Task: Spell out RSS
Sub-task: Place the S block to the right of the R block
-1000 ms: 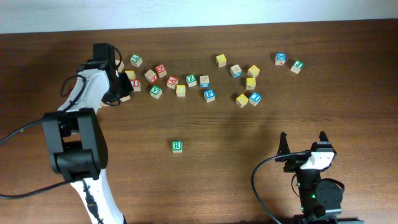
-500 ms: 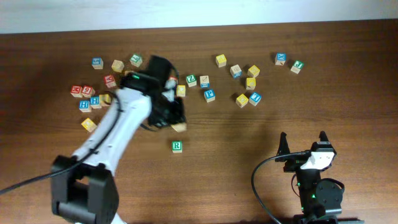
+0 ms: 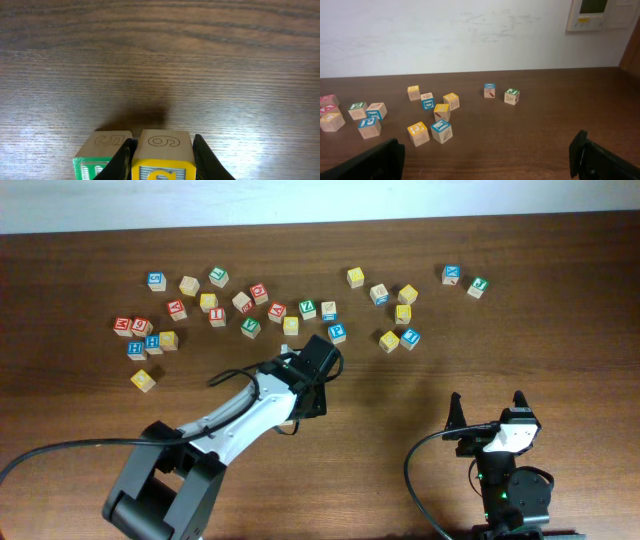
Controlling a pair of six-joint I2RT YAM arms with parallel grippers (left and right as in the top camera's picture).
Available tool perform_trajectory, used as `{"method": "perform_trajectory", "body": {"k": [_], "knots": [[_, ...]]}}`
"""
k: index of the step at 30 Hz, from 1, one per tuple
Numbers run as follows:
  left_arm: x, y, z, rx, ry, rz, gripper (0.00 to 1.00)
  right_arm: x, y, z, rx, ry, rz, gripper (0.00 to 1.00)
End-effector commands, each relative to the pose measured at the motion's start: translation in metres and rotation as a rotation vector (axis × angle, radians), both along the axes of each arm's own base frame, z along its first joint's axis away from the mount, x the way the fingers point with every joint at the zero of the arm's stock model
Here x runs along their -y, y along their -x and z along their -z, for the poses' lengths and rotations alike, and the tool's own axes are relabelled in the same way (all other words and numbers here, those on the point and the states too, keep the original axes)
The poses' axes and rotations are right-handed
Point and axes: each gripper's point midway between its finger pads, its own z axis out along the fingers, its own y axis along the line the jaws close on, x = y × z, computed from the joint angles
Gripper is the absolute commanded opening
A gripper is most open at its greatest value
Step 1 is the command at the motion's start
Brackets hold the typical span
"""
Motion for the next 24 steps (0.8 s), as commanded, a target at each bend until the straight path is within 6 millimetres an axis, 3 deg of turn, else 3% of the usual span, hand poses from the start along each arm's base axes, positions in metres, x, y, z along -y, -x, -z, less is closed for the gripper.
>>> {"method": "perform_trajectory", "body": {"k": [1,16,20,24], "knots": [[-0.002,0.001,0.004,0.009,-0.013,-0.003,0.22,0.004,0.000,0.003,-0.007,-0.006,0.018,0.99],[0.009,0.014,0.006,-0.035,0.013,0.030,0.24,0.004,0.000,0.003,-0.007,-0.006,0.019,0.98],[0.009,0.014,0.006,-0.035,0.013,0.030,0.37,0.004,0.000,0.003,-0.007,-0.006,0.018,0.98],[0.015,0.006,0.001,-0.005,0.035,0.031,0.38,0.004,0.000,0.003,-0.007,-0.006,0.019,0.98]]}}
